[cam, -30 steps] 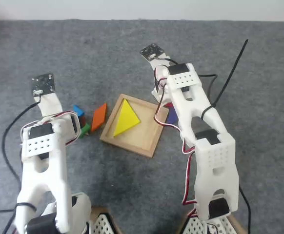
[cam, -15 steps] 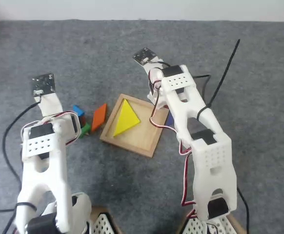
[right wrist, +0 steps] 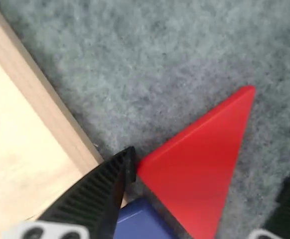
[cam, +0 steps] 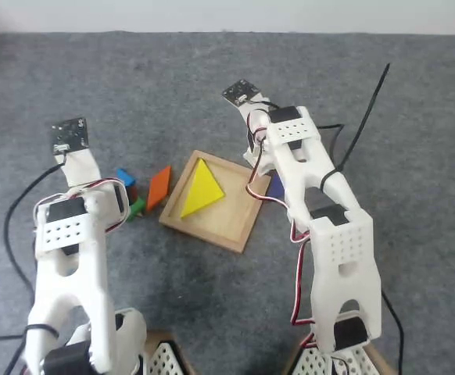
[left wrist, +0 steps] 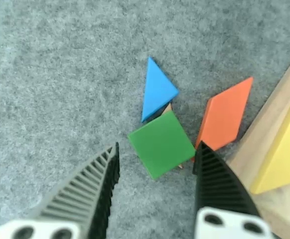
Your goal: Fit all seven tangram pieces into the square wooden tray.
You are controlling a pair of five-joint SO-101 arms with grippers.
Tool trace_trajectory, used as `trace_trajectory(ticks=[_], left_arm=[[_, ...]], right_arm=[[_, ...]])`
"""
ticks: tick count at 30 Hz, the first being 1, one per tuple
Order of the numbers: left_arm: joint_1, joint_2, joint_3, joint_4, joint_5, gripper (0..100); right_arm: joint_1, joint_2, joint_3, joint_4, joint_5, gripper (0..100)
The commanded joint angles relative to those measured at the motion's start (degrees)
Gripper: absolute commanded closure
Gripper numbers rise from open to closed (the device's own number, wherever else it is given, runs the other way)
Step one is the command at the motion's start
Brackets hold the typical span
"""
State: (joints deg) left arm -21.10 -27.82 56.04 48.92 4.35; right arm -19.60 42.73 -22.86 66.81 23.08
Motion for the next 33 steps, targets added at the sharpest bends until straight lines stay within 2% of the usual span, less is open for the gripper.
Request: trace_trajectory(ticks=[1,9,15,17,27,33], left_arm=[[-0.2,-2.2,-0.3,-1.1,-1.0,76],[-0.2,-2.2,-0.3,-1.1,-1.1,76],[-0.2,-2.2,-0.3,-1.1,-1.1,76],[-0.2,-2.2,-0.3,-1.1,-1.1,76],[-0.2,-2.2,-0.3,-1.1,-1.1,76],[-0.2,-2.2,-0.3,-1.1,-1.1,76]], right_arm=[[1.1,0.2,-0.8,-1.9,0.8,60.9],[1.1,0.3,-0.4,-1.8,0.6,62.2],[1.1,0.3,-0.4,-1.1,0.6,80.1],[1.1,0.3,-0.4,-1.1,0.7,82.7],[1.6,-0.6,-0.8,-0.8,0.5,82.5],[1.5,-5.1,-6.6,5.1,0.8,82.4]])
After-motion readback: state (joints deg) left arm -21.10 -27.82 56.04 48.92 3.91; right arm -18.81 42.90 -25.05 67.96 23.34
